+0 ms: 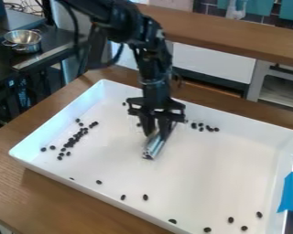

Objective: Sweep into pile

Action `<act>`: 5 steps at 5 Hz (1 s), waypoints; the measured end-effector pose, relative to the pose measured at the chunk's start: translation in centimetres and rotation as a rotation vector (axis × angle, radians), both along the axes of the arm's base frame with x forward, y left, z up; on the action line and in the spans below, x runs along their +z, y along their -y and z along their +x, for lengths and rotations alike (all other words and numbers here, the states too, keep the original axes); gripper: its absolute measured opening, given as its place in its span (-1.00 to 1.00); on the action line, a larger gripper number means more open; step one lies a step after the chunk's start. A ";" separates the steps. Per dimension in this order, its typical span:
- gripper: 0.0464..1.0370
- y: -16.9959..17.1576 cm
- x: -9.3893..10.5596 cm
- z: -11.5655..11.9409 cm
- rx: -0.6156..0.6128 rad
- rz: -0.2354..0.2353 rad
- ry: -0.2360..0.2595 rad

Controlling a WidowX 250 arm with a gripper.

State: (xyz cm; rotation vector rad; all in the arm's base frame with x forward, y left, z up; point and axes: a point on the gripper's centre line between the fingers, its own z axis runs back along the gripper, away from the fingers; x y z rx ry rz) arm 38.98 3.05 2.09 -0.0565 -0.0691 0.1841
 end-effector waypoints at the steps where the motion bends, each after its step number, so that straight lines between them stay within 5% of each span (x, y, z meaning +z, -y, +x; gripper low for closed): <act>1: -0.36 -3.3 -0.1 -0.6 0.051 0.036 -0.002; 4: -0.36 -11.8 0.2 -3.8 0.075 0.225 -0.055; 5: -0.36 -11.7 0.6 -4.7 0.116 0.200 -0.050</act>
